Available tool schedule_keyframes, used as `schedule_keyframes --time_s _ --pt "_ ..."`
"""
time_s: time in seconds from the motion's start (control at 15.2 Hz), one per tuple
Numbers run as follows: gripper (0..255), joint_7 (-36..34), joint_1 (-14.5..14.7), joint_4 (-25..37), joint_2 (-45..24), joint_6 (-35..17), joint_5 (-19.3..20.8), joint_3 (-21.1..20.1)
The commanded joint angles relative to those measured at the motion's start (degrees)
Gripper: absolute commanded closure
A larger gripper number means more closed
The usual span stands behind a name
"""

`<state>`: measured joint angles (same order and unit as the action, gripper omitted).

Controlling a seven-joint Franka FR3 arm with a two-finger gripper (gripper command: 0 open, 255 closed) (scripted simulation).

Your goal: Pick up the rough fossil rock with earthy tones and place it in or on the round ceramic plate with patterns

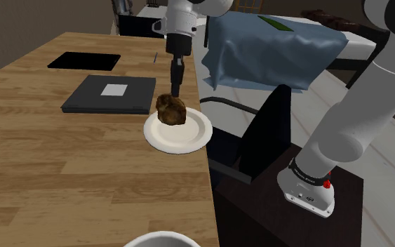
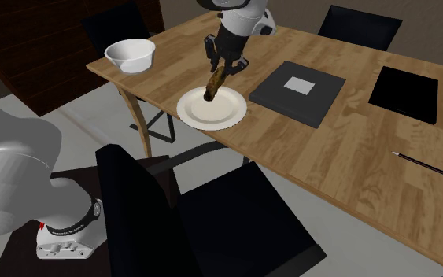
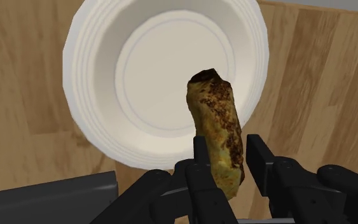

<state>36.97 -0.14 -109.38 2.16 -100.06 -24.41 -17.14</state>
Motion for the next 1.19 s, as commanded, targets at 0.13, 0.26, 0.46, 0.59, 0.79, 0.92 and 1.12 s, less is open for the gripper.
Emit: schedule_keyframes --time_s 0.13,0.26,0.46,0.59,0.79,0.92,1.12 --pt "255 0.9 0.1 -2.4 -0.6 -2.9 -0.1 -0.2" --pt "255 1.4 0.2 -3.6 -0.9 -4.3 -0.2 -0.3" --pt "255 2.1 0.3 -5.3 -1.4 -6.4 -0.3 -0.4" --pt "255 2.6 0.4 -6.4 -1.9 -7.9 -0.4 -0.4" --pt "255 2.6 0.4 -6.4 -1.9 -7.9 -0.4 -0.4" --pt "255 2.6 0.5 -6.4 -1.9 -7.9 -0.4 -0.4" --pt "255 2.6 0.5 -6.4 -1.9 -7.9 -0.4 -0.4"
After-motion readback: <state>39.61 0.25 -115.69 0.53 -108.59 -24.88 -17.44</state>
